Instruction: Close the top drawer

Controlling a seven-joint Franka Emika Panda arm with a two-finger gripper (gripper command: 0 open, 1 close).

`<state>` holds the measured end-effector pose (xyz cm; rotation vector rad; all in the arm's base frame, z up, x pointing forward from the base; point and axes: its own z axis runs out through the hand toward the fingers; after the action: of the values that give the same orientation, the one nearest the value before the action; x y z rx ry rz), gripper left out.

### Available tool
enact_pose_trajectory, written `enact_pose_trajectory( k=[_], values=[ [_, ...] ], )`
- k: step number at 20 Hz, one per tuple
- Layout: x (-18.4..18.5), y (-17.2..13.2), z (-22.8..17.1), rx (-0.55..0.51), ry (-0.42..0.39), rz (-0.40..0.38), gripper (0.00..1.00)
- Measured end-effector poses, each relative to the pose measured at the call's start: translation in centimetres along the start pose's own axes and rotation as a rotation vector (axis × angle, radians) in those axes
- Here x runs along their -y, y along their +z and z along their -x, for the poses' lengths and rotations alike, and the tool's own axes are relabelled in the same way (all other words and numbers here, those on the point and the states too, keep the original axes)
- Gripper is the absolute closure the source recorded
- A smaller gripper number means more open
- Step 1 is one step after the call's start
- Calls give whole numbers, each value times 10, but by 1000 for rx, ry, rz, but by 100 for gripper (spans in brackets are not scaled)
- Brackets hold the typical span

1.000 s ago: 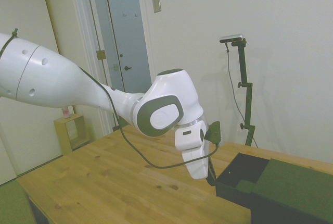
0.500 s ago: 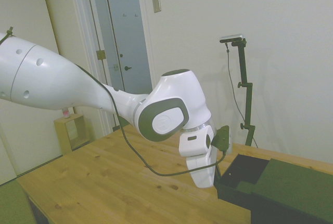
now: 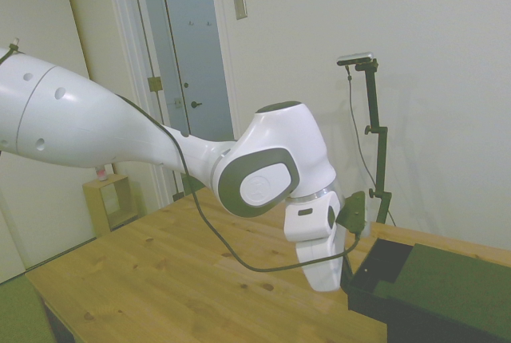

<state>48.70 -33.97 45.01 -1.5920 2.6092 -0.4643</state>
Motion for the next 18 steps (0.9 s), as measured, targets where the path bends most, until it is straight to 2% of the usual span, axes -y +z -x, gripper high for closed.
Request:
enact_pose_trajectory(
  k=[8, 18],
  values=[
    [18, 7, -25, -12, 26, -6, 100],
    [20, 3, -48, -14, 61, -5, 100]
  ],
)
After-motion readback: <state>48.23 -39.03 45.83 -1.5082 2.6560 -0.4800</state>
